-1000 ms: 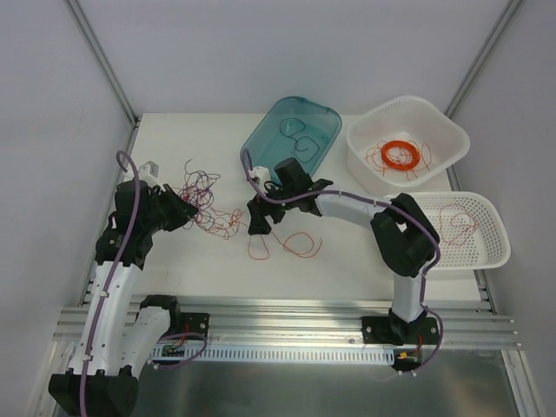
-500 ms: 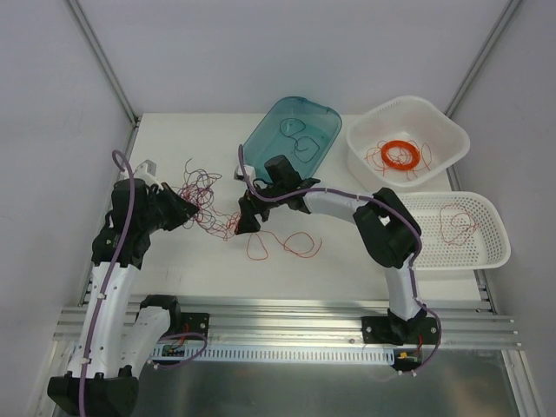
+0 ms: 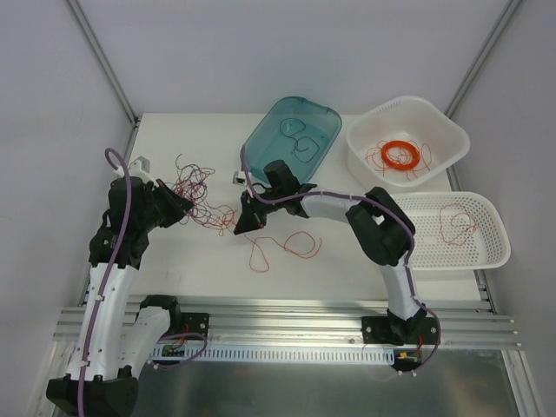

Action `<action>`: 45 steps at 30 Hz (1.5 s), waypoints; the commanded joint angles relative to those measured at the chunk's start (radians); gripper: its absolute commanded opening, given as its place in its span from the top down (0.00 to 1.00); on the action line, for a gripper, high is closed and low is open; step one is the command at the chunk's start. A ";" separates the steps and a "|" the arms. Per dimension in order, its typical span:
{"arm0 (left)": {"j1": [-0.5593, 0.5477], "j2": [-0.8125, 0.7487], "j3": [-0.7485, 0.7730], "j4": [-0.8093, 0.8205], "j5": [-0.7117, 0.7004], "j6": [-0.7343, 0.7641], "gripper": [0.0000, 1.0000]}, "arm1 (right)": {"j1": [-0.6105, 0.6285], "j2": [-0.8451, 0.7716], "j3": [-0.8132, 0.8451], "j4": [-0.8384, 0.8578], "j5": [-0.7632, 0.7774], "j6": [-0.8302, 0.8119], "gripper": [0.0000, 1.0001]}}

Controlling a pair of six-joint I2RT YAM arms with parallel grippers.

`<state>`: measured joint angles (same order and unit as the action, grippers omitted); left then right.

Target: Untangle the cables

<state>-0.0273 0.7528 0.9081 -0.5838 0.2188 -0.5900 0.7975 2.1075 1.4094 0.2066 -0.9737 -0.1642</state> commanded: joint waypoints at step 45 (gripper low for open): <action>0.411 0.789 -0.009 0.162 -0.457 -0.057 1.00 | -0.673 -1.273 -0.141 -0.376 -0.046 0.058 0.99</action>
<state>0.3489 1.5238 0.8764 -0.4385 -0.2848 -0.6102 0.1452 0.8654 1.2247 -0.3416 -0.9592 -0.2379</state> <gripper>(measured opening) 0.030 0.020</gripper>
